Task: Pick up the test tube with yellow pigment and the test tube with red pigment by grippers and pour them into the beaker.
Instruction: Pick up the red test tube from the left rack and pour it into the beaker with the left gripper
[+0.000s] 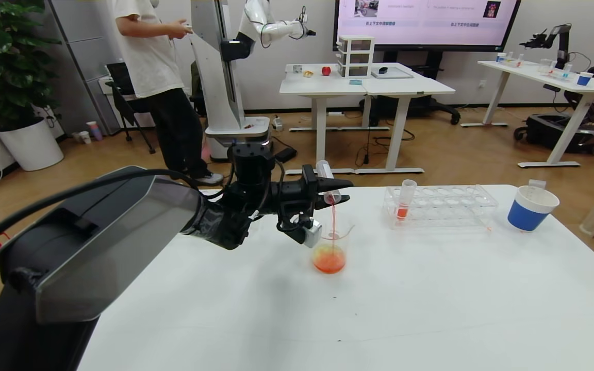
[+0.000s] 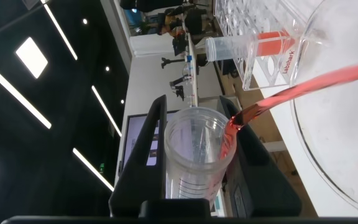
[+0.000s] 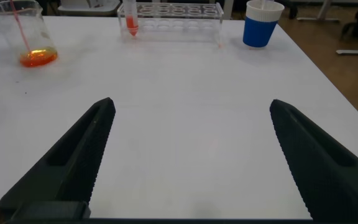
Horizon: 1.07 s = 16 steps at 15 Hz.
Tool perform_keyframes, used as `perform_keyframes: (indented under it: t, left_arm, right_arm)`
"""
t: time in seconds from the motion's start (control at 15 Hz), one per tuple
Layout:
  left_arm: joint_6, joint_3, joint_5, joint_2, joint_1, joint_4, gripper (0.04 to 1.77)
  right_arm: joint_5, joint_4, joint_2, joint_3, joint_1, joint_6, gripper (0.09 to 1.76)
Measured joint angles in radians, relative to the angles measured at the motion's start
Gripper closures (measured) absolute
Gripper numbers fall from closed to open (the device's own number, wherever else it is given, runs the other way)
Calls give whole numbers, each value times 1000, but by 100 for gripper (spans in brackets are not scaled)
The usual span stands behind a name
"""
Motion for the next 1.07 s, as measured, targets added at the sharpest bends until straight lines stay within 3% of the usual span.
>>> perform_keyframes:
  t: [0.2, 0.6, 0.8, 1.0, 1.07]
  left_arm:
    - [47, 0, 0, -4, 1, 36, 126]
    - [24, 0, -4, -12, 7, 37, 126]
    - [-126, -1, -9, -24, 15, 28, 126]
    - [-369, 7, -2, -37, 36, 4, 126]
    - [-480, 16, 24, -39, 45, -64, 126]
  right_arm:
    - [0, 0, 0, 0, 0, 0, 11]
    - [0, 0, 0, 0, 0, 1, 11]
    - [0, 0, 0, 0, 0, 0, 11]
    - [0, 0, 0, 0, 0, 0, 11]
    - [1, 0, 0, 0, 0, 0, 11]
